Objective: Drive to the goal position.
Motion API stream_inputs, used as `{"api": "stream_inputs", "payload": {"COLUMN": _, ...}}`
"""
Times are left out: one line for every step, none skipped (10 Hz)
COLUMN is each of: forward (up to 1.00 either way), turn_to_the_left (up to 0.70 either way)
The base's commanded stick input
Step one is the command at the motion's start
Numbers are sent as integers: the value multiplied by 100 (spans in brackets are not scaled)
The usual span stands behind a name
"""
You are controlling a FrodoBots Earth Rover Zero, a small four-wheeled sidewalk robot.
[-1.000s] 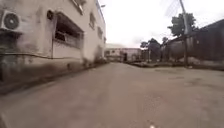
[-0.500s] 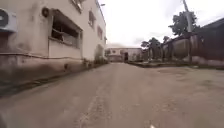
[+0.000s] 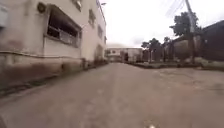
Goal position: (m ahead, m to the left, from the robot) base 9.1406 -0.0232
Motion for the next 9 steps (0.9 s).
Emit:
{"api": "stream_inputs", "payload": {"forward": 70, "turn_to_the_left": 0}}
{"api": "stream_inputs", "payload": {"forward": 70, "turn_to_the_left": 0}}
{"api": "stream_inputs", "payload": {"forward": 70, "turn_to_the_left": 0}}
{"api": "stream_inputs", "payload": {"forward": 70, "turn_to_the_left": 0}}
{"api": "stream_inputs", "payload": {"forward": 70, "turn_to_the_left": 0}}
{"api": "stream_inputs", "payload": {"forward": 70, "turn_to_the_left": 0}}
{"api": "stream_inputs", "payload": {"forward": 70, "turn_to_the_left": -4}}
{"api": "stream_inputs", "payload": {"forward": 70, "turn_to_the_left": -12}}
{"api": "stream_inputs", "payload": {"forward": 70, "turn_to_the_left": -15}}
